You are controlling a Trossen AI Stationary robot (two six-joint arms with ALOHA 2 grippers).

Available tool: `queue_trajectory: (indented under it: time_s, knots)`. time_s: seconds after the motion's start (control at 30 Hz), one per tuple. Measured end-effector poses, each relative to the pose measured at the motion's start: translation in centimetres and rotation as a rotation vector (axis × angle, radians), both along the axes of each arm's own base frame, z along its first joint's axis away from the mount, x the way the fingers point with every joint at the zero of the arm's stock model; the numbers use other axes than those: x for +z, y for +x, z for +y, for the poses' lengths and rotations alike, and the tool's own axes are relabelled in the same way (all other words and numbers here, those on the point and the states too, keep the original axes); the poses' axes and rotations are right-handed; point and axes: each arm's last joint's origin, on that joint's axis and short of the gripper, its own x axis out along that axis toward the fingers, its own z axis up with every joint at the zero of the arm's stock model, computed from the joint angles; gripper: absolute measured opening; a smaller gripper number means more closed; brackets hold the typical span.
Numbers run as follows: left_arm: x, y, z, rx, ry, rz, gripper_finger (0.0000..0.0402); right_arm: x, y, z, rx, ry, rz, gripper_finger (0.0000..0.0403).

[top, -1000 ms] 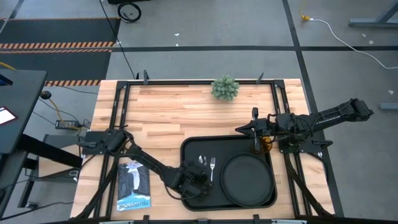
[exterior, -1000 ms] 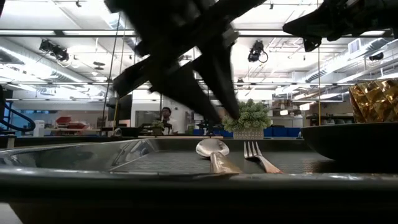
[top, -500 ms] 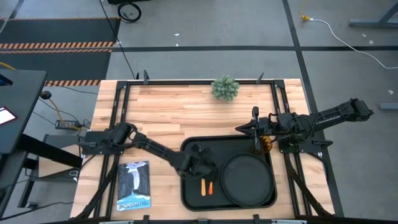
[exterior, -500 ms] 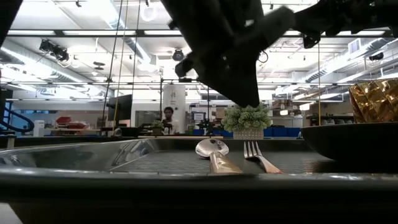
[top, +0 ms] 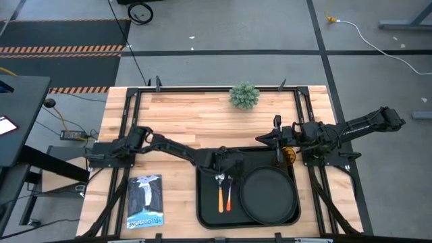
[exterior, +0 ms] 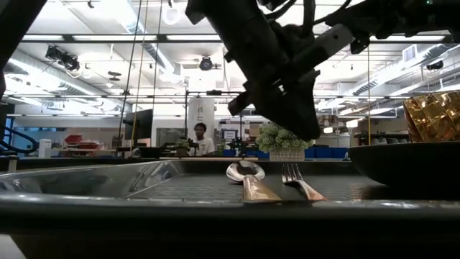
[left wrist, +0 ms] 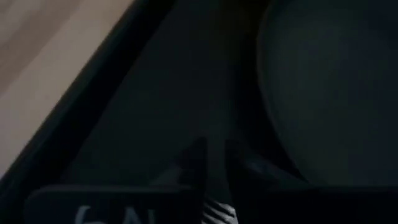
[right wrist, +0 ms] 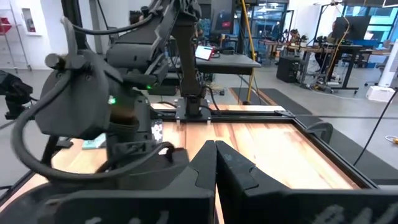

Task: Pick and place plate/cup/fork/spoon on tray
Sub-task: Adjust the orange fork

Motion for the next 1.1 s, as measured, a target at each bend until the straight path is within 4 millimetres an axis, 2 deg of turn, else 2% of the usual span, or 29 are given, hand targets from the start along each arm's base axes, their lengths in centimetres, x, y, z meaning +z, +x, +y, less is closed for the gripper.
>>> queue_trajectory:
  time_s: [0.2, 0.43, 0.63, 1.1]
  knots:
    - [-1.3, 0.6, -0.5, -0.077, 0.037, 0.003, 0.0053, 0.0, 0.0, 0.0, 0.000, 0.001, -0.006, 0.0008]
    - [-1.5, 0.3, -0.7, -0.172, 0.128, 0.052, 0.0052, 0.0, 0.1, 0.0, 0.000, 0.001, -0.001, 0.0008]
    - [-1.9, -0.3, -0.5, -0.175, 0.142, 0.130, 0.0052, 0.0, 0.1, 0.0, 0.000, 0.008, -0.002, 0.0008]
    - [-2.0, -0.7, -0.7, -0.191, 0.148, 0.169, 0.0052, 0.0, 0.1, 0.0, 0.000, 0.008, -0.004, 0.0008]
